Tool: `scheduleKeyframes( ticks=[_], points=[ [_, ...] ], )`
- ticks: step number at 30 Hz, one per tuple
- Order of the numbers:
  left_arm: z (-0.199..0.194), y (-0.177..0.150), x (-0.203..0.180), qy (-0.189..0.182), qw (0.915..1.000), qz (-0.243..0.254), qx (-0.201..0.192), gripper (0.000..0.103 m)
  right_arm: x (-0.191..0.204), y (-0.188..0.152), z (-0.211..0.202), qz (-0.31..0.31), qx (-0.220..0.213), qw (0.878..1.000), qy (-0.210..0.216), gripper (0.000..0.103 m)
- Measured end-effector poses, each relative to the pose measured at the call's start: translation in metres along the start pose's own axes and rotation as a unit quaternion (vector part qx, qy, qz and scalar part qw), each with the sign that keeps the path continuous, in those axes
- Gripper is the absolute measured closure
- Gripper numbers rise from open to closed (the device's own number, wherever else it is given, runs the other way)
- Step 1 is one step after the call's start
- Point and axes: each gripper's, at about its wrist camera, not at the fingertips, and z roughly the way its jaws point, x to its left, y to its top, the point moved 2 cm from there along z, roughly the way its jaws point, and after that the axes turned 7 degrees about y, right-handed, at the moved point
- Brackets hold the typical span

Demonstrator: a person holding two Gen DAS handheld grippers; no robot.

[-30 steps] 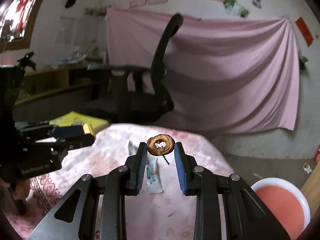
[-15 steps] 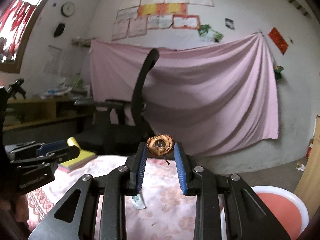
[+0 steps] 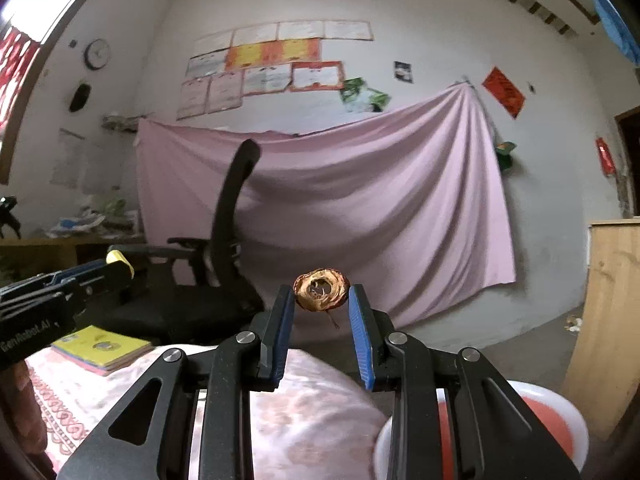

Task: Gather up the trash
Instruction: 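Lift both items and carry them over the red basin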

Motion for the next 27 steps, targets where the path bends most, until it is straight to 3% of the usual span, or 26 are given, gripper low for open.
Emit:
scheduleKeyframes(
  ticks=[6,12,20,27],
  points=[
    [0.004,0.012,-0.04,-0.03,0.9992,0.023,-0.014,0.077,-0.035,0.004,-0.015,0.027,-0.012,0.999,-0.033,0.077],
    [0.013,0.017,-0.079,-0.067,0.9975,0.024,0.0,0.077,-0.064,0.003,-0.028,0.052,-0.014,0.997,-0.064,0.077],
    [0.035,0.007,-0.129,-0.111,0.9921,0.039,0.044,0.077,-0.106,-0.003,-0.034,0.104,0.003,0.989,-0.101,0.076],
    [0.061,-0.007,-0.154,-0.15,0.9815,0.033,0.113,0.077,-0.131,-0.01,-0.029,0.137,0.033,0.982,-0.127,0.076]
  ],
)
